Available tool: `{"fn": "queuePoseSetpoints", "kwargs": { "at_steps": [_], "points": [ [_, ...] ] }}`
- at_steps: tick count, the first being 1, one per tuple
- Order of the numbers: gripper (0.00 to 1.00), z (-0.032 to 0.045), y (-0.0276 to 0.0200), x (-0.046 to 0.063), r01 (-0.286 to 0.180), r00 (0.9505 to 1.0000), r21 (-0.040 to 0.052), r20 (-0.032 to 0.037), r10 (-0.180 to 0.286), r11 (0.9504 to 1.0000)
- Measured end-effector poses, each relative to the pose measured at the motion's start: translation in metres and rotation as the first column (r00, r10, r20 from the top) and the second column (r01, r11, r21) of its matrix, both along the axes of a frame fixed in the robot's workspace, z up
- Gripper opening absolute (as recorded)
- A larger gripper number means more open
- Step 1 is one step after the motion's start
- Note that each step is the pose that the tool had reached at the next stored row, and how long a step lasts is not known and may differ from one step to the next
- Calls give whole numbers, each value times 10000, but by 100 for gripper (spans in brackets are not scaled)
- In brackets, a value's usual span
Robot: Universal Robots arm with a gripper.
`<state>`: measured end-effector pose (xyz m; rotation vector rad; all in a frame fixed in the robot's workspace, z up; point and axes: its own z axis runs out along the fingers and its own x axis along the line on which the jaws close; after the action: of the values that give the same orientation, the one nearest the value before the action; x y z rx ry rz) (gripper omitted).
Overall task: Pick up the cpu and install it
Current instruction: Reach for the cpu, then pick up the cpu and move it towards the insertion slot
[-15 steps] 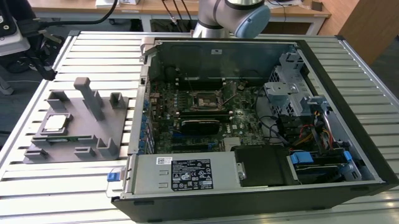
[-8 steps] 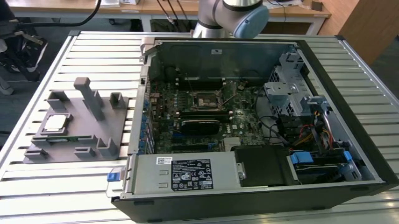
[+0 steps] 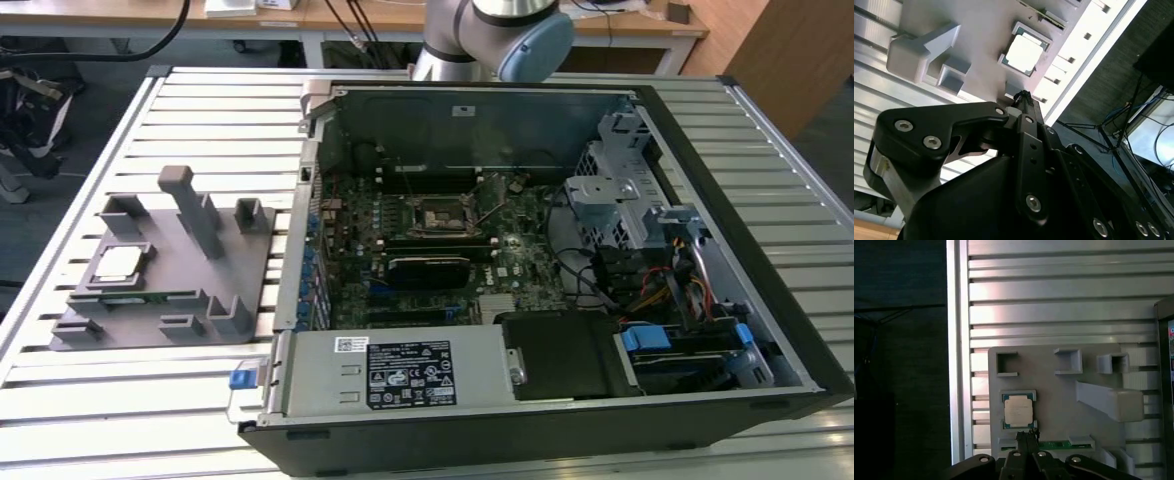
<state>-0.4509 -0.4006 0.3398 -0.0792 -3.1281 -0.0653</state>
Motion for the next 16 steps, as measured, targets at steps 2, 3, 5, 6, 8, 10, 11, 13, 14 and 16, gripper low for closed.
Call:
{"fn": "queuePoseSetpoints", "kwargs": {
  "at_steps": [2, 3, 5, 6, 8, 10, 11, 13, 14, 16],
  "points": [
    [11, -11, 0, -12, 0, 10000, 1, 1, 0, 10000],
    [11, -12, 0, -12, -1, 10000, 0, 0, 1, 10000],
    [11, -12, 1, -13, -1, 10000, 15, -2, 1, 10000],
    [11, -13, 1, -14, 1, 10000, 26, 0, -1, 10000],
    [11, -14, 1, -13, 0, 10000, 37, 0, 0, 10000],
    [11, -20, 0, -13, 0, 10000, 62, 1, 0, 10000],
    [11, -26, 1, -13, 0, 10000, 62, 2, 0, 10000],
    [11, -36, 1, -13, 0, 10000, 62, 0, 0, 10000],
    [11, -40, 0, -13, 0, 10000, 61, -2, 0, 10000],
    [11, -49, 0, -13, 0, 10000, 56, -1, 0, 10000]
  ]
}}
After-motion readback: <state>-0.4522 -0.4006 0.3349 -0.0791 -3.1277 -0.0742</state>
